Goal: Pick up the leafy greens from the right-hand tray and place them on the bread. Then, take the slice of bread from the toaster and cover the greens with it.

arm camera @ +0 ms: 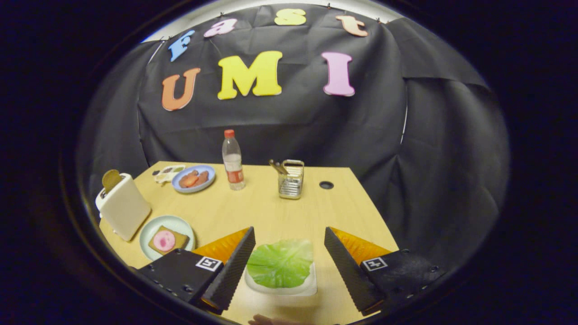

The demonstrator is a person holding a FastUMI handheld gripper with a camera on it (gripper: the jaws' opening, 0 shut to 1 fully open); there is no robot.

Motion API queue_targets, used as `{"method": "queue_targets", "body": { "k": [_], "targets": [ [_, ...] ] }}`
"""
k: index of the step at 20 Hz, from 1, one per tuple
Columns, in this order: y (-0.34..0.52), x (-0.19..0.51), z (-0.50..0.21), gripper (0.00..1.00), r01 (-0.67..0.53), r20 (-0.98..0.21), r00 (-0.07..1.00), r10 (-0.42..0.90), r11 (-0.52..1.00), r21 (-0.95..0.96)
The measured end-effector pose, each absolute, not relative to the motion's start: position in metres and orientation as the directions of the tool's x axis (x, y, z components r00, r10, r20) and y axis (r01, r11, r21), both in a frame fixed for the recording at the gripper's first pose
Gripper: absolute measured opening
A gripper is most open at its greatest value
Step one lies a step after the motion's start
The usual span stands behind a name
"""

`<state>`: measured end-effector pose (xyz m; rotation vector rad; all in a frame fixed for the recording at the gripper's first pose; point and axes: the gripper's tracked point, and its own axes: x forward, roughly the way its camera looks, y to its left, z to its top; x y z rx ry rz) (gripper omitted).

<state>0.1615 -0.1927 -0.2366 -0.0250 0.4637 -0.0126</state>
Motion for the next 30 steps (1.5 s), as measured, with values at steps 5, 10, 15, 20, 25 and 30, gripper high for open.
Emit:
{"method": "queue_targets", "body": {
  "k": [5, 10, 15, 20, 25, 30],
  "targets": [
    [-0.215, 0.2, -0.303, 0.96, 0.026, -0.604, 0.797, 0.012, 0.998, 0.055],
    [-0.212, 0.222, -0.341, 0.91, 0.008, -0.686, 0.723, 0.079, 0.992, 0.123],
    [-0.214, 0.231, -0.362, 0.71, 0.021, -0.74, 0.665, 0.095, 0.989, 0.145],
    [-0.211, 0.235, -0.355, 0.38, 0.007, -0.731, 0.676, 0.093, 0.991, 0.133],
    [-0.209, 0.227, -0.347, 0.21, 0.023, -0.722, 0.689, 0.073, 0.992, 0.123],
    [-0.21, 0.209, -0.329, 0.04, 0.07, -0.704, 0.711, 0.015, 0.993, 0.091]
  ]
}}
